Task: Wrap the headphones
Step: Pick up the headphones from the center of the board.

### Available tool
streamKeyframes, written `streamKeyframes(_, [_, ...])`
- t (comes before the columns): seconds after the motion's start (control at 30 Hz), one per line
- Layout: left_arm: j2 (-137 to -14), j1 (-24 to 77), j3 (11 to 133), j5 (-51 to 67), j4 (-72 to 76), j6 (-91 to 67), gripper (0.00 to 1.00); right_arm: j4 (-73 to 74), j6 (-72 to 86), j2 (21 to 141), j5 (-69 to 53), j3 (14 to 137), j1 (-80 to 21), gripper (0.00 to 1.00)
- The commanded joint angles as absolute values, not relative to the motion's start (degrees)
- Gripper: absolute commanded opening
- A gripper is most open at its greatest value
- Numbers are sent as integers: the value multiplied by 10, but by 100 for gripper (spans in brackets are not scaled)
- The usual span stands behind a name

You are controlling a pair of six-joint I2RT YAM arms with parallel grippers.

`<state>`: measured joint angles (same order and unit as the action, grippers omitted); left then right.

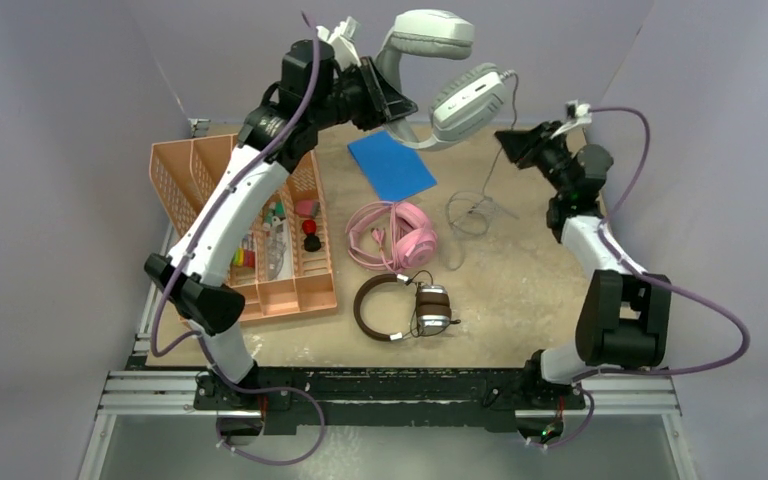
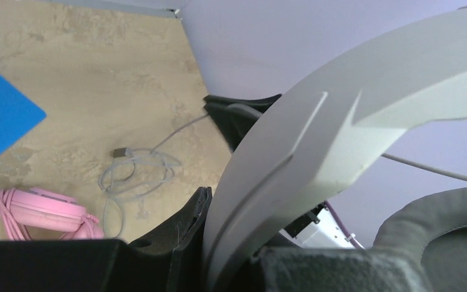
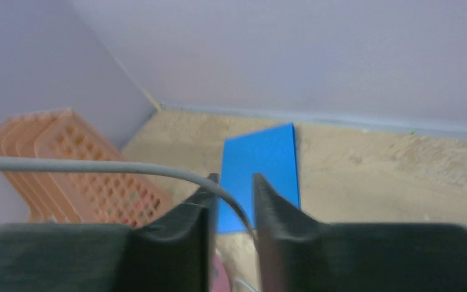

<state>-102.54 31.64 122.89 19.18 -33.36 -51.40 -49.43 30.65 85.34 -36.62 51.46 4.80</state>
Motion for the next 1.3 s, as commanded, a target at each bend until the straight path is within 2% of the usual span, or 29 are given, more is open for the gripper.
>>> streamKeyframes(0.0, [-945,315,1230,153,-277,-508,0,-428,346,786,-296,647,94,13])
streamKeyframes(0.07, [-927,316,1214,114,-288,-489,0,-307,306,753,-246,719,104,3])
streamKeyframes(0.17, [-891,310,1171,42,-291,-472,0,-179,213,713,-161,822,104,1])
streamKeyframes(0.27, [-857,298,1126,-19,-283,-468,0,-113,150,688,-173,885,105,1])
streamKeyframes(0.37, [-835,287,1092,-67,-282,-467,0,-70,133,670,-202,885,105,0])
streamKeyframes(0.53, [-851,281,1094,-21,-282,-473,0,90,100,758,-309,909,103,0])
streamKeyframes(0.63, [-885,283,1114,37,-296,-469,0,51,134,760,-343,820,96,0])
streamKeyframes(0.73, [-916,292,1112,103,-282,-481,0,67,131,792,-361,789,89,0])
streamKeyframes(0.9, [-953,321,1080,208,-160,-549,0,67,102,852,-425,749,44,0])
streamKeyframes(1.07, [-985,344,1062,229,-44,-640,0,-58,154,873,-502,656,-3,0])
streamKeyframes(1.17, [-985,345,1017,204,70,-729,0,-245,241,857,-525,564,-23,9])
streamKeyframes(1.2, [-987,346,1005,205,114,-761,0,-297,254,851,-524,540,-28,15])
streamKeyframes(1.27, [-1000,350,1006,219,162,-807,0,-388,263,840,-503,495,-34,32])
